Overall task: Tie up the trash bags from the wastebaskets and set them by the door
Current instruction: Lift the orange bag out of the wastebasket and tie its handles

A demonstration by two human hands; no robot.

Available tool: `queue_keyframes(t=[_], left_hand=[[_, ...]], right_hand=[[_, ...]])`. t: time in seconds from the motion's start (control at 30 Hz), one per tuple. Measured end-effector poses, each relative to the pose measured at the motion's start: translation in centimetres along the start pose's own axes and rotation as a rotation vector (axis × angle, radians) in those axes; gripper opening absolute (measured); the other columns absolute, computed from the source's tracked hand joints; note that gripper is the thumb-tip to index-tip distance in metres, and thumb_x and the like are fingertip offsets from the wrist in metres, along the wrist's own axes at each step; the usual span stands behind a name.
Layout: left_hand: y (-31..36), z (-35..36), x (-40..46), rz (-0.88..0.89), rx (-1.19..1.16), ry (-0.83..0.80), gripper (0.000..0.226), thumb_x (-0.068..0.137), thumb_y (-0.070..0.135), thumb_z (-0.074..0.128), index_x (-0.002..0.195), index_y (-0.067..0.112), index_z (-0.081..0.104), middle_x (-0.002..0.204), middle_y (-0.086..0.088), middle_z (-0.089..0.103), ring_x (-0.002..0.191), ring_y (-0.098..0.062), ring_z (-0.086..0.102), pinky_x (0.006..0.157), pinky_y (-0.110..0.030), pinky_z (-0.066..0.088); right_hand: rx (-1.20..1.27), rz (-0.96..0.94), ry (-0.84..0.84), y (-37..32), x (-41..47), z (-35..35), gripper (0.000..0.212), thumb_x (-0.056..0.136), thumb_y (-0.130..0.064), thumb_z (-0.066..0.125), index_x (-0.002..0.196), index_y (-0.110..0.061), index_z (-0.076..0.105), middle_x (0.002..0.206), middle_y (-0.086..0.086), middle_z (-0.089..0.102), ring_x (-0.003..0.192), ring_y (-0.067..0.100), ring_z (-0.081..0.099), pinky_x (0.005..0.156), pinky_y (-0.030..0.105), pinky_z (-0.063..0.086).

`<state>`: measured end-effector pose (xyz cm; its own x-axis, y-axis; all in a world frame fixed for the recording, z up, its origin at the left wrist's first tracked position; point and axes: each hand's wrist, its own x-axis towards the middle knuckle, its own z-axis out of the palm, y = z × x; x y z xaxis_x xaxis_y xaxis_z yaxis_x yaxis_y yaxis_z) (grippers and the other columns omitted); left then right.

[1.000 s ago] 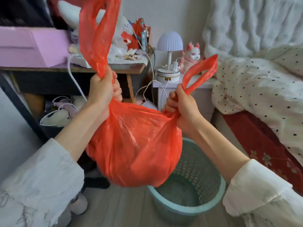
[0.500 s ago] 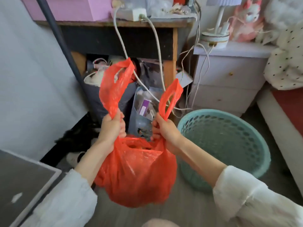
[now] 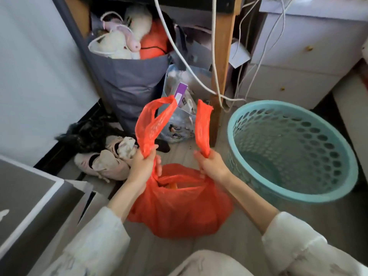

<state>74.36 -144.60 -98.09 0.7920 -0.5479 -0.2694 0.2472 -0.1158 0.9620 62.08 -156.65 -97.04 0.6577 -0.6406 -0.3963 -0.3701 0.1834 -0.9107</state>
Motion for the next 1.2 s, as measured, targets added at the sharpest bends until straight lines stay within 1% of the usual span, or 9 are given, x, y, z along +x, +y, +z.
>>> queue_keyframes(t=[0.17, 0.43, 0.53, 0.63, 0.73, 0.87, 0.97, 1.07, 1.2], left_hand=[[-0.7, -0.8, 1.2, 0.006, 0.197, -0.114, 0.014, 0.095, 0.021, 0.042, 0.082, 0.023, 0.037, 0.039, 0.012, 0.027, 0.028, 0.000, 0.021, 0.031, -0.009, 0.017], [-0.1, -1.0, 1.3, -0.089, 0.291, -0.437, 0.011, 0.097, 0.033, 0.035, 0.094, 0.029, 0.045, 0.060, 0.008, 0.030, 0.039, -0.004, 0.028, 0.041, -0.019, 0.026], [0.1, -0.3, 1.5, -0.047, 0.523, -0.421, 0.026, 0.098, 0.028, 0.030, 0.074, 0.030, 0.041, 0.059, 0.007, 0.033, 0.028, -0.003, 0.036, 0.031, -0.012, 0.027], [-0.3, 0.1, 2.0, 0.024, 0.695, -0.429, 0.028, 0.097, 0.030, 0.032, 0.073, 0.028, 0.045, 0.056, 0.008, 0.038, 0.035, -0.002, 0.031, 0.039, -0.020, 0.026], [-0.6, 0.1, 2.1, 0.141, 0.853, -0.470, 0.025, 0.096, 0.024, 0.037, 0.076, 0.029, 0.051, 0.068, 0.006, 0.049, 0.059, -0.011, 0.046, 0.059, -0.024, 0.037], [-0.8, 0.6, 1.3, 0.256, 1.074, -0.604, 0.031, 0.094, 0.030, 0.041, 0.064, 0.034, 0.043, 0.071, 0.013, 0.056, 0.071, -0.008, 0.055, 0.068, -0.023, 0.040], [-0.7, 0.9, 1.4, 0.216, 0.914, -0.603, 0.029, 0.093, 0.028, 0.046, 0.064, 0.031, 0.050, 0.055, 0.012, 0.048, 0.048, 0.003, 0.047, 0.052, -0.014, 0.034], [-0.1, 0.1, 1.8, -0.064, 0.591, -0.560, 0.024, 0.091, 0.016, 0.050, 0.068, 0.020, 0.056, 0.048, 0.010, 0.037, 0.037, -0.002, 0.031, 0.039, -0.013, 0.027], [0.5, -0.7, 2.2, -0.271, 0.443, -0.581, 0.047, 0.089, -0.003, 0.034, 0.047, 0.017, 0.042, 0.042, 0.005, 0.035, 0.041, -0.009, 0.033, 0.041, -0.012, 0.033]], right_hand=[[0.206, 0.231, -0.041, 0.4, 1.5, 0.5, 0.019, 0.090, -0.027, 0.047, 0.073, -0.022, 0.040, 0.058, -0.003, 0.028, 0.028, 0.002, 0.025, 0.031, 0.016, 0.024], [0.101, 0.218, -0.004, 1.9, 2.7, 0.2, 0.022, 0.096, -0.016, 0.034, 0.078, -0.014, 0.046, 0.055, -0.001, 0.028, 0.024, 0.000, 0.026, 0.028, 0.010, 0.020], [-0.085, 0.137, -0.094, 1.8, 2.5, 0.4, 0.029, 0.091, -0.009, 0.038, 0.065, -0.022, 0.041, 0.054, -0.002, 0.031, 0.035, 0.005, 0.031, 0.027, 0.011, 0.024], [-0.194, 0.024, -0.266, 1.1, 2.1, 0.3, 0.033, 0.083, -0.005, 0.049, 0.058, -0.025, 0.042, 0.043, -0.014, 0.046, 0.045, 0.002, 0.039, 0.036, 0.008, 0.031], [-0.185, -0.047, -0.425, 0.7, 1.6, -0.3, 0.006, 0.082, -0.036, 0.062, 0.078, -0.039, 0.061, 0.060, -0.033, 0.060, 0.061, -0.010, 0.057, 0.050, 0.007, 0.042], [0.038, 0.013, -0.226, 1.3, 2.2, 0.7, 0.036, 0.088, -0.057, 0.042, 0.086, -0.029, 0.065, 0.063, -0.017, 0.061, 0.040, -0.004, 0.046, 0.037, 0.009, 0.032], [0.322, 0.090, -0.279, 1.1, 2.6, 0.5, 0.044, 0.093, -0.050, 0.036, 0.078, -0.020, 0.064, 0.049, -0.008, 0.051, 0.032, 0.001, 0.025, 0.032, 0.012, 0.020], [0.396, 0.150, -0.386, 0.7, 2.5, -0.6, 0.049, 0.092, -0.049, 0.040, 0.058, -0.016, 0.054, 0.041, -0.009, 0.033, 0.034, 0.003, 0.018, 0.034, 0.015, 0.017], [-0.214, -0.128, -0.381, -0.3, 1.7, -1.2, 0.040, 0.092, -0.030, 0.050, 0.058, -0.010, 0.048, 0.048, -0.002, 0.041, 0.038, 0.008, 0.032, 0.040, 0.019, 0.030]])
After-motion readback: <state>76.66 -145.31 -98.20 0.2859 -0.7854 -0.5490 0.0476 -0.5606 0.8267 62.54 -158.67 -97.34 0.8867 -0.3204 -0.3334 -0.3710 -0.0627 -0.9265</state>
